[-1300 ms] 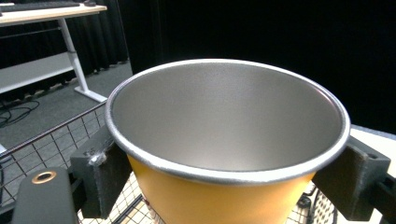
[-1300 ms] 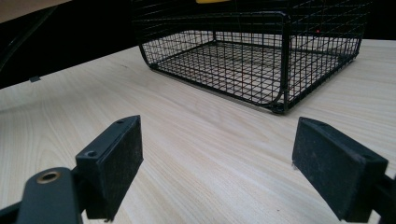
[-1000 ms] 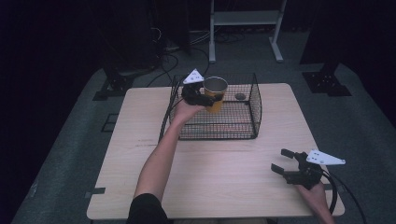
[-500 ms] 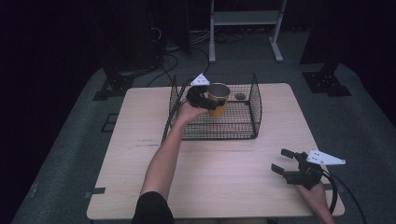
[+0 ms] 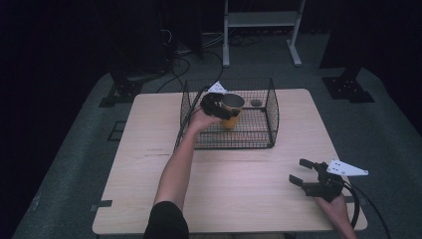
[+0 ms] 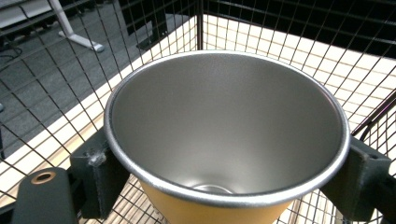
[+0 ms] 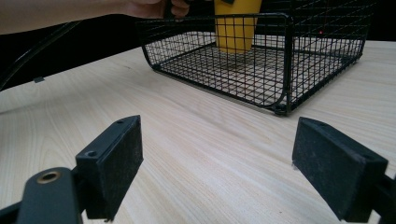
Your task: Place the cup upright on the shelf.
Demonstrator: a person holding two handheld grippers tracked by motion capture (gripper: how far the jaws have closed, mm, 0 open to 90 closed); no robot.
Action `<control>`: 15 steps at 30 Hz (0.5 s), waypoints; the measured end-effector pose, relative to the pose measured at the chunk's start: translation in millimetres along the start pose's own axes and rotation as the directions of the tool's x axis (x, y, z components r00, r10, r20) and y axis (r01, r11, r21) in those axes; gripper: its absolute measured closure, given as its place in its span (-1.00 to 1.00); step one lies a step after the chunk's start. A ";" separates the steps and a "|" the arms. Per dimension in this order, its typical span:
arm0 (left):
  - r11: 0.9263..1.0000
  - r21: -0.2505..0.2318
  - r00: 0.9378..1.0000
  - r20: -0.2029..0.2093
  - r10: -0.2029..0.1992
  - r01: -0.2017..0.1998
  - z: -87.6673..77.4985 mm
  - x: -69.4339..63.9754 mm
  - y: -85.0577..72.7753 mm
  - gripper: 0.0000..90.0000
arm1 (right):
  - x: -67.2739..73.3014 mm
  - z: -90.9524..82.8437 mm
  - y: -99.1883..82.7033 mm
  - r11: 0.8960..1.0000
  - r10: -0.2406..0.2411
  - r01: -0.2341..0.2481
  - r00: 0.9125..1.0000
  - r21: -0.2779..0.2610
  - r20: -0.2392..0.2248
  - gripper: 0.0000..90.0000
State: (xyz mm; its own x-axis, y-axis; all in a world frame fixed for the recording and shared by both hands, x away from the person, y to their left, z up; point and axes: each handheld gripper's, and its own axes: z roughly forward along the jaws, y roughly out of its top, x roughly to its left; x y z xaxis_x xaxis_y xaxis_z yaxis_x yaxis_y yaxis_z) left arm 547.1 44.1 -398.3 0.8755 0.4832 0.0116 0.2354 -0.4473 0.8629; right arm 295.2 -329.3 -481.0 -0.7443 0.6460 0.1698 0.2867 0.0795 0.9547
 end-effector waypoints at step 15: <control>0.994 0.109 1.000 0.009 0.008 -0.009 12.9 -3.1 -2.7 -0.70 | 0.0 0.0 -0.1 1.000 0.002 -0.002 1.000 0.000 -0.006 -0.66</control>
State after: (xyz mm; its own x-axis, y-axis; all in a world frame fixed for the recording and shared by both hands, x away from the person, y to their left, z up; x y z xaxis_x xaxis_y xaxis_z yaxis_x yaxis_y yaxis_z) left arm 549.2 34.1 -407.2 0.8810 0.4729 0.0145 0.2718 -0.5309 0.8027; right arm 295.2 -329.3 -481.1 -0.7471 0.6417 0.1732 0.2883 0.0780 0.9544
